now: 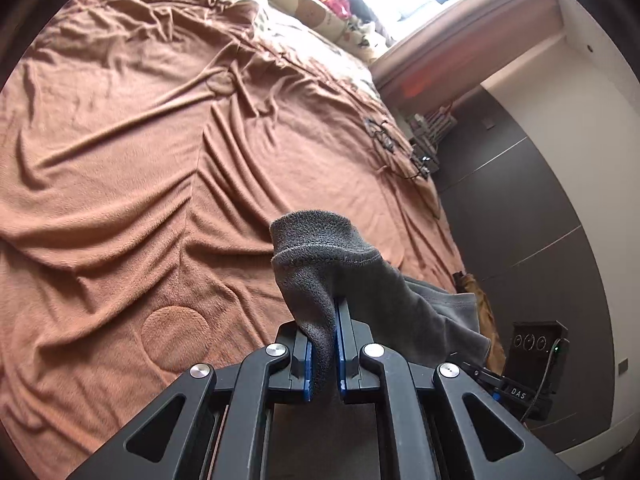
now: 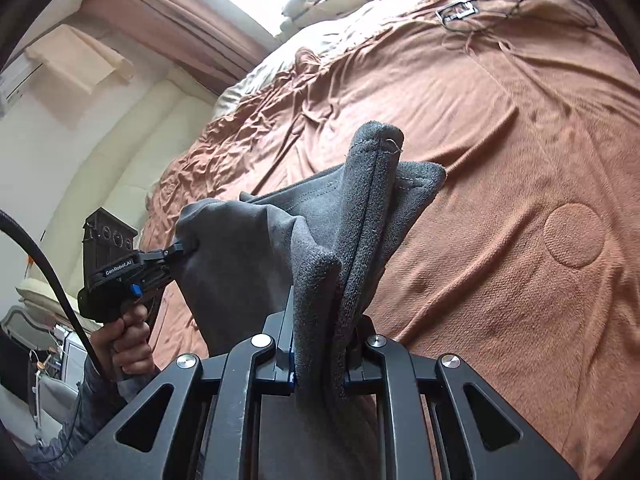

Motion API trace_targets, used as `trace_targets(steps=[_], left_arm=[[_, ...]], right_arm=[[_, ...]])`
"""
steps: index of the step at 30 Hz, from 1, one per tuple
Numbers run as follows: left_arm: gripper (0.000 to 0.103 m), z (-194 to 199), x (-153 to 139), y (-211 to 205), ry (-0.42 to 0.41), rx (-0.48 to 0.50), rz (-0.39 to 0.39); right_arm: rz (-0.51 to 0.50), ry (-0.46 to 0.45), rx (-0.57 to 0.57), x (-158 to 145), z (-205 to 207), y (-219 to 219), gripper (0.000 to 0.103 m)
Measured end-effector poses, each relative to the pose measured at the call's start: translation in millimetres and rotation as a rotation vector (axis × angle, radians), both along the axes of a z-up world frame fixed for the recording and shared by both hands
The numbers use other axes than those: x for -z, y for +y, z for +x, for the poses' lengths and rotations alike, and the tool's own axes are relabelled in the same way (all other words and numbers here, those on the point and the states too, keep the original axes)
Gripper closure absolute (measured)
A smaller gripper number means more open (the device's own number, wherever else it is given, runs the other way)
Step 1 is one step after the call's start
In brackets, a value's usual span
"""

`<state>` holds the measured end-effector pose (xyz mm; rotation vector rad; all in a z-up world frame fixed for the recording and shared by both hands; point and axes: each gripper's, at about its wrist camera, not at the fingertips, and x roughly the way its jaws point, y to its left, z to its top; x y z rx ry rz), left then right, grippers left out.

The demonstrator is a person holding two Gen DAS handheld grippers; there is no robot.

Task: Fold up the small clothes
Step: 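Lift the folded shirt off the blanket with both tools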

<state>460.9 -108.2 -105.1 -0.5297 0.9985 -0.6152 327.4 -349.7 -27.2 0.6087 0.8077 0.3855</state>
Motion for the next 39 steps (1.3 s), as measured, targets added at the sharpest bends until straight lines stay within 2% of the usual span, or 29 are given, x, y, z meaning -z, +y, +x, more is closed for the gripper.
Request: trace_targets(steps=[13,26,39], left_arm=[[0.095,-75.8,-63.4,18.7,-0.132,-0.033,-0.017],[0.096,-153.8,-117.7,37.3,-0.257,-0.066,-0.042],[0.096,-226.0,-180.1,63.3,-0.381,-0.111,-0.065]], right_arm=[[-0.058,-0.128,-0.007,-51.1,-95.6,12.3,0.092],[-0.093,-0.253,-0.016,-90.2,-174.4,17.9,0.093],[-0.123,-0.376,-0.035,-120.4,-223.7,29.6,0.093]])
